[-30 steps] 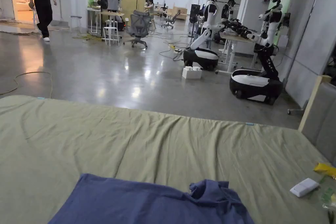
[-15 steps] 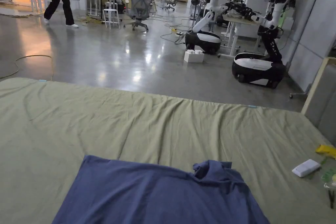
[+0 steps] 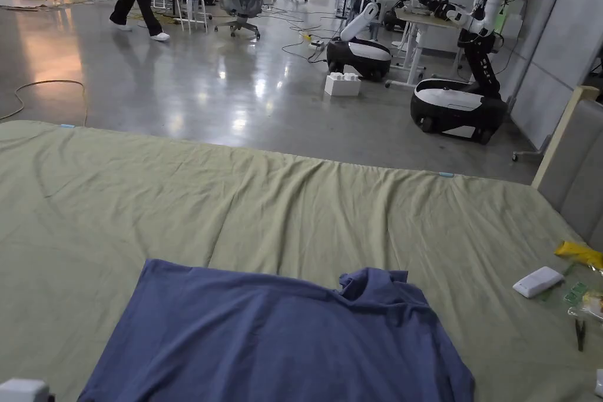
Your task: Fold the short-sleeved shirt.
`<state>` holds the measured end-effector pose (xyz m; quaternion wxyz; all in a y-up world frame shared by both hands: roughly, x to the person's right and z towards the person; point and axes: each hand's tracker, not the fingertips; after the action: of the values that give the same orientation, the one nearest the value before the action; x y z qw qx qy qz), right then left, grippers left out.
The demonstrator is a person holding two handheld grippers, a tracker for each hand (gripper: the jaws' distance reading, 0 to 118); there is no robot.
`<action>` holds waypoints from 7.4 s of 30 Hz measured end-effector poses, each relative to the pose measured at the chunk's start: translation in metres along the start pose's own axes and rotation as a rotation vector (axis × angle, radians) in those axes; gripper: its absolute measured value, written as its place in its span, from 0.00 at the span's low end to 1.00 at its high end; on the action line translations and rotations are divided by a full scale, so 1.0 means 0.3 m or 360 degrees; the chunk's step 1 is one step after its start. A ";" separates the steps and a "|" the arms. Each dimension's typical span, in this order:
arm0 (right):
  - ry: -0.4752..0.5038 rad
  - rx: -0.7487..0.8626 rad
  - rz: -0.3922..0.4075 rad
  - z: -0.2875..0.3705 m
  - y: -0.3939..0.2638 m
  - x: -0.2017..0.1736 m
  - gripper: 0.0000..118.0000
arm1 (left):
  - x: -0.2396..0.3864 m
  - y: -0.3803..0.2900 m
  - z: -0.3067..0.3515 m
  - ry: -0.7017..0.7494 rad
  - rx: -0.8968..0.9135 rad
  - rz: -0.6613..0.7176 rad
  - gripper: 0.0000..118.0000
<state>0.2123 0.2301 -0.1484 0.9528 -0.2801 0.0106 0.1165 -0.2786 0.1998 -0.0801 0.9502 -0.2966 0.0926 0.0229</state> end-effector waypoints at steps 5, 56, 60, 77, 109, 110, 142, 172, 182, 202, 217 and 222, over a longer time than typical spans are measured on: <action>0.0000 0.0403 -0.0135 0.037 0.129 -0.059 0.68 | 0.112 0.146 0.013 -0.0034 0.0288 -0.0028 0.33; 0.0199 0.0583 -0.0111 -0.077 0.174 -0.288 0.01 | -0.107 -0.199 -0.013 0.0168 -0.0576 0.0217 0.52; 0.0191 0.0553 -0.0100 -0.084 0.152 -0.280 0.01 | -0.103 -0.194 -0.106 0.0201 -0.0596 0.0206 0.52; 0.0093 0.0291 -0.0037 -0.025 0.034 -0.080 0.01 | -0.081 -0.183 -0.174 0.0042 -0.0671 0.0139 0.07; 0.0102 -0.0787 0.0094 -0.137 -0.197 0.085 0.05 | -0.119 -0.146 -0.080 0.0004 -0.0549 0.0160 0.07; 0.0096 -0.0766 0.0081 -0.124 -0.189 0.089 0.05 | -0.115 -0.139 -0.069 -0.0002 -0.0537 0.0163 0.07; 0.0175 -0.0388 -0.0114 -0.674 0.250 0.073 0.05 | -0.090 0.300 -0.609 -0.0006 -0.0365 0.0106 0.06; 0.0008 0.0810 -0.0210 -0.047 0.259 -0.162 0.10 | 0.226 0.253 -0.034 0.0057 0.0611 -0.0073 0.12; -0.0026 0.0847 -0.0217 0.008 0.221 -0.183 0.01 | 0.165 0.211 0.034 0.0120 0.0602 -0.0022 0.02; -0.0005 0.0657 -0.0103 -0.064 0.176 -0.187 0.01 | -0.125 0.109 -0.523 0.0049 -0.0648 0.0105 0.61; -0.0002 0.0489 -0.0140 -0.130 0.117 -0.171 0.01 | -0.028 0.034 -0.564 0.0079 -0.0674 -0.0106 0.13; -0.0012 0.0467 -0.0124 -0.139 0.097 -0.136 0.01 | -0.030 0.043 -0.547 0.0017 -0.0680 -0.0098 0.06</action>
<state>0.1678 0.2228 -0.1955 0.9874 -0.1375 0.0130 0.0778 -0.3153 0.1171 -0.2180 0.8655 -0.4941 0.0815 0.0114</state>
